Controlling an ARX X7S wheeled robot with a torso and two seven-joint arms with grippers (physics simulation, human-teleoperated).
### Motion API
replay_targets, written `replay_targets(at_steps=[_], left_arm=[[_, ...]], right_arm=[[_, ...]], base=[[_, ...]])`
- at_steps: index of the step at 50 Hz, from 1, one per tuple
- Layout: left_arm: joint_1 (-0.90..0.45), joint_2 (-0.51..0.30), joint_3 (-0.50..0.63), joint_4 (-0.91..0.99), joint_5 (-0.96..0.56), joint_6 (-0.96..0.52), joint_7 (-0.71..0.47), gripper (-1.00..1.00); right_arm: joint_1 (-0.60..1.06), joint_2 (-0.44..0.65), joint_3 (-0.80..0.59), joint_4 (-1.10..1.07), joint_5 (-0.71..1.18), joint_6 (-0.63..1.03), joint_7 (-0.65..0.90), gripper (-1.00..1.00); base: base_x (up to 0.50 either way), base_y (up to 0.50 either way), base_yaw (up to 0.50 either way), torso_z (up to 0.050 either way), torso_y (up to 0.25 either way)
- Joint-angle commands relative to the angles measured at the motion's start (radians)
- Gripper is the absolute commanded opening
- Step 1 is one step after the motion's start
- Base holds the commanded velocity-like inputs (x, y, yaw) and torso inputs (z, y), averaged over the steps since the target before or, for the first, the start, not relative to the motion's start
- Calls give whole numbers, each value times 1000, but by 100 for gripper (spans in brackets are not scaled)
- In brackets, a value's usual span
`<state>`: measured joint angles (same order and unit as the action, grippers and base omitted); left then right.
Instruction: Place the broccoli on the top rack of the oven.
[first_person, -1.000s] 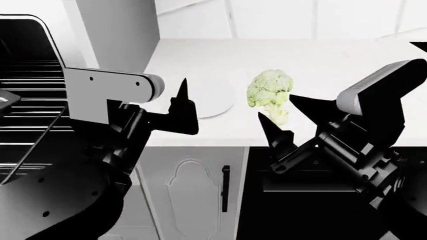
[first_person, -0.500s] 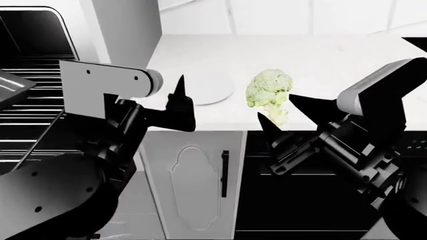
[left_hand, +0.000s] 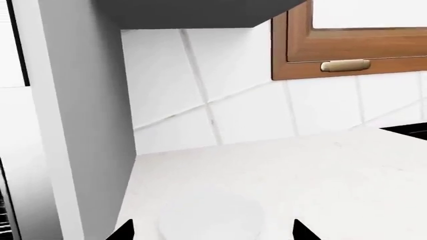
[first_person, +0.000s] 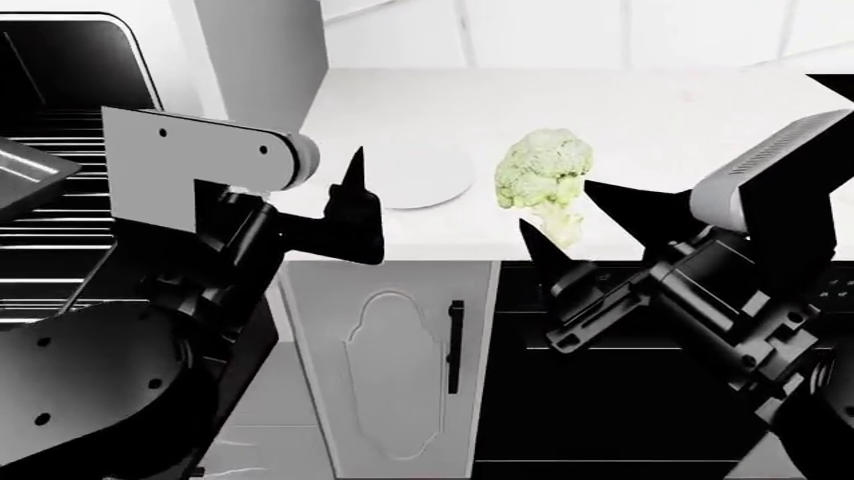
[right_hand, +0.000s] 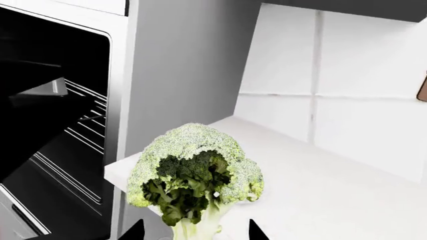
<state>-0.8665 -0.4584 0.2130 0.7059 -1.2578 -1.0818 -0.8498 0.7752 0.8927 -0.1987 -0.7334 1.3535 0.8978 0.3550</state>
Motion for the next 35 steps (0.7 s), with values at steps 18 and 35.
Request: replay_targets(at_steps=[18,35], left_arm=[[1,-47,-33,39,-81,-13,-65,100],[-31,-61,-37,30,-148,-27,-107,100]], right_arm=[[-5,32,19,-46,39,-2,24,-100],[10,45,15,-55,76,8,42,-100]], base=[[0,426,0,0,0],[0,417,0,0,0]])
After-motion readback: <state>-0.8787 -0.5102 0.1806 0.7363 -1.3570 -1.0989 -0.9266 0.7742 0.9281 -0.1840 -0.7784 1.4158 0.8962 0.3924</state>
